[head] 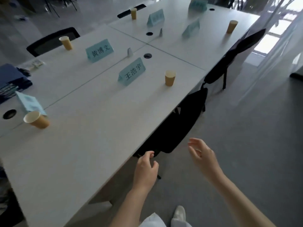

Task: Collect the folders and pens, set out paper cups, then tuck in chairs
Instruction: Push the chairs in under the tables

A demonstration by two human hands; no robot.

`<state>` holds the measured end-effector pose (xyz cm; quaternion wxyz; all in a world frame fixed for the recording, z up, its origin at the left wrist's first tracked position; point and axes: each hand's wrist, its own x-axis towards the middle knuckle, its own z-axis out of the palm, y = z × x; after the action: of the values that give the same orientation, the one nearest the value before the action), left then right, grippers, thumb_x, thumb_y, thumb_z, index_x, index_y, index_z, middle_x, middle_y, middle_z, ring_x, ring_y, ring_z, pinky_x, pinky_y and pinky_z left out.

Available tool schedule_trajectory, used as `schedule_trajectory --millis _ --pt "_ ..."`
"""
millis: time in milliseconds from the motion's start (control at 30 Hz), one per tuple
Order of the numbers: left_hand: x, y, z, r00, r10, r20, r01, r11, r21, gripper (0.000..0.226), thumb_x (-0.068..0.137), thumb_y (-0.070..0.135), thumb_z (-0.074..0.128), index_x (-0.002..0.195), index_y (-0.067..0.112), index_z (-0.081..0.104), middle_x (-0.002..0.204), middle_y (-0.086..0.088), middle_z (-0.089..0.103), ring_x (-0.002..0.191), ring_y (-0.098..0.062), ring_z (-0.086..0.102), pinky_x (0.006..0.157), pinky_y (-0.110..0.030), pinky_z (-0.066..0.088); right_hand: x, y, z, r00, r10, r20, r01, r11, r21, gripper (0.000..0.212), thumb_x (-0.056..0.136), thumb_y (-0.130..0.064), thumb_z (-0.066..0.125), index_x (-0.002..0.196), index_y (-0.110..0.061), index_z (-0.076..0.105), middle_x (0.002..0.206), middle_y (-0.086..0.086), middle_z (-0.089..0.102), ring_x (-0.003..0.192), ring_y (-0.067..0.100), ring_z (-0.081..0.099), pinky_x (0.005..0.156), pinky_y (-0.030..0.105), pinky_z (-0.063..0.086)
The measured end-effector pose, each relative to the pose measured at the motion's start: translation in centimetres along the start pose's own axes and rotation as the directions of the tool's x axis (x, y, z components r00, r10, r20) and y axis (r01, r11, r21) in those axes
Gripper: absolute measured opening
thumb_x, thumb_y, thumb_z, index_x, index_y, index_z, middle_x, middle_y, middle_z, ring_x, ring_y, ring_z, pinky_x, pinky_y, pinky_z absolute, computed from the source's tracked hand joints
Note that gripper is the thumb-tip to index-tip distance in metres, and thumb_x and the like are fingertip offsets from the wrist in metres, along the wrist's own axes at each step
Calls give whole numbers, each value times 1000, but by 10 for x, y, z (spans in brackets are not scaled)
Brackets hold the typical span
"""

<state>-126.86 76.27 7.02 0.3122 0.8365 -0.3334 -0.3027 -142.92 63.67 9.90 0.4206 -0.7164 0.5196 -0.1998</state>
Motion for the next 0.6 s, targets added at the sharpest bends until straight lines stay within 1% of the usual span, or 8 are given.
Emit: schedule_trajectory --millis 67,167,233,300,333,400,500,600 --pt "7 31 29 1000 27 7 -27 1000 -10 37 93 18 55 130 21 54 124 4 59 117 -10 52 100 -25 42 23 16 -32 1000 -10 0 10 1000 -15 24 90 -9 58 113 -15 61 104 -2 67 101 15 64 89 31 50" --pt "18 61 53 999 53 0 -53 999 0 37 94 18 54 131 20 53 126 4 56 117 -8 50 96 -16 38 53 32 -61 1000 -4 22 5 999 -37 24 90 -10 58 113 -15 61 105 -2 66 103 15 63 90 30 49" --pt "34 71 62 997 69 -16 -68 997 37 38 95 19 54 133 19 51 131 3 53 123 -9 47 99 -17 37 76 41 -71 999 10 45 -8 999 -40 25 90 -10 57 115 -13 61 110 1 66 105 17 63 93 34 49" --pt "54 76 63 995 71 -66 -66 995 69 39 95 19 54 135 16 51 133 0 52 128 -13 45 105 -22 36 100 42 -74 998 6 59 -2 998 -55 28 89 -10 58 117 -11 60 114 4 65 108 19 62 96 39 49" --pt "65 79 64 993 63 -98 -55 995 77 39 95 19 54 134 14 51 133 -2 53 129 -15 44 107 -25 36 114 43 -74 997 -7 74 11 998 -59 29 89 -11 58 118 -11 59 116 5 64 109 20 62 96 39 49" --pt "94 82 66 985 31 -170 -17 997 79 39 95 18 53 133 12 52 132 -3 53 131 -18 42 109 -30 35 146 38 -73 993 -31 111 38 998 -56 33 90 -12 58 122 -12 57 120 4 61 111 18 60 96 35 49" --pt "137 86 70 970 -43 -238 56 997 45 39 96 18 52 135 12 50 139 -7 48 138 -19 35 111 -30 29 193 22 -69 982 -69 175 74 997 -25 39 91 -17 59 129 -15 51 128 -1 56 116 14 55 98 32 47" --pt "190 95 85 959 -103 -264 111 994 15 43 96 18 51 138 11 47 145 -10 44 142 -20 29 113 -30 25 252 10 -66 963 -108 246 121 992 -37 45 92 -21 59 134 -17 44 132 -2 52 119 13 51 102 34 45"
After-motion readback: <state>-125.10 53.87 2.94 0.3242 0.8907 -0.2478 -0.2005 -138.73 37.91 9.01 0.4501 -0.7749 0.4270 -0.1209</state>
